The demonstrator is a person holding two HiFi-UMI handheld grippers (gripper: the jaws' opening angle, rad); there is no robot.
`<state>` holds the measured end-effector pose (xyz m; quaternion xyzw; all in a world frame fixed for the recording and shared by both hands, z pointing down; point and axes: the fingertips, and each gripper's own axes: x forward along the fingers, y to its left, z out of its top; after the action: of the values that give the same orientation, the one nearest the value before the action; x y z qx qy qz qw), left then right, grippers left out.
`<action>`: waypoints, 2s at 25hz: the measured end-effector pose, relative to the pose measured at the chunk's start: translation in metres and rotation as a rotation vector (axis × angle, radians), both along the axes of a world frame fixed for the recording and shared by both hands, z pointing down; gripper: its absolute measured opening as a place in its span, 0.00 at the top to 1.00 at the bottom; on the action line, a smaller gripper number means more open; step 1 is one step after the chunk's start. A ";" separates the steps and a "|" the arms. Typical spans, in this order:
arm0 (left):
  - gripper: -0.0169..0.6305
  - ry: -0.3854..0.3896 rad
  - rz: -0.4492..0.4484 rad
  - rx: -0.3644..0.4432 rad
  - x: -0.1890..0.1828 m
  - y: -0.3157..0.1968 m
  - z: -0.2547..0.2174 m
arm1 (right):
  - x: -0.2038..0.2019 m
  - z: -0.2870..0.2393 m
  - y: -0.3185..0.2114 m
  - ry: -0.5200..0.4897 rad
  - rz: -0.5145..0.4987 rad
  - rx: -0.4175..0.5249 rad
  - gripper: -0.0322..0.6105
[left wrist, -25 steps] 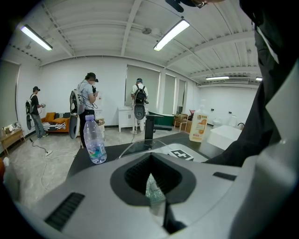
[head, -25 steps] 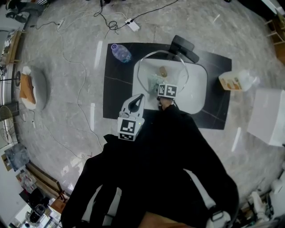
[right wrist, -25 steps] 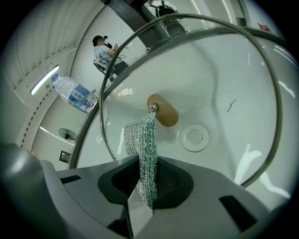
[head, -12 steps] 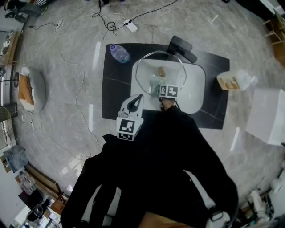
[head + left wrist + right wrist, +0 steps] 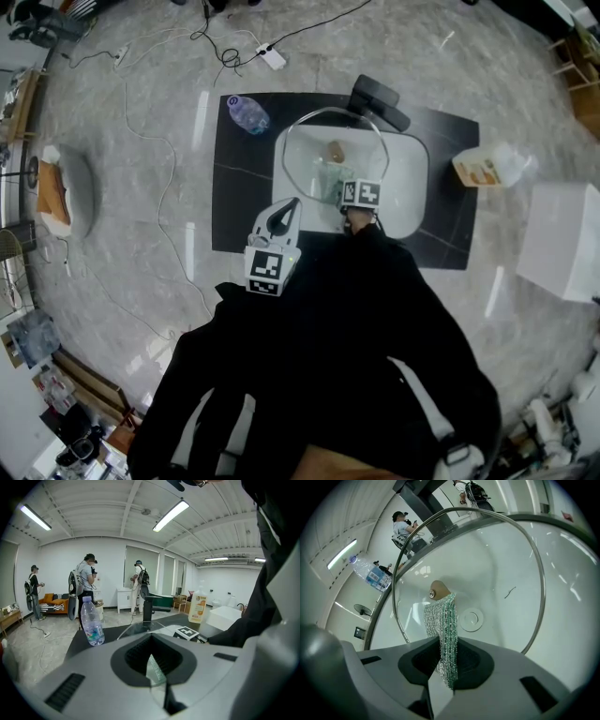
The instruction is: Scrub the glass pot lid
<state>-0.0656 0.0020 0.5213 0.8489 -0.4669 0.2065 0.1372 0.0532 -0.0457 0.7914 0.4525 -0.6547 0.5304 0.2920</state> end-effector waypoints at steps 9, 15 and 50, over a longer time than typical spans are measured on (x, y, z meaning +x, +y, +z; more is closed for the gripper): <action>0.98 -0.003 0.006 0.004 0.000 0.002 -0.001 | 0.020 -0.003 0.003 0.023 -0.004 -0.003 0.85; 0.98 -0.005 0.008 0.008 0.001 0.002 -0.001 | 0.031 -0.002 0.005 0.030 -0.002 -0.006 0.85; 0.98 0.005 0.025 0.065 0.007 0.000 -0.024 | 0.094 -0.058 0.012 -0.039 0.132 0.062 0.85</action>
<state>-0.0585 0.0023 0.4973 0.8592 -0.4622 0.1910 0.1080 0.1471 -0.0332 0.7333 0.4930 -0.6451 0.5368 0.2296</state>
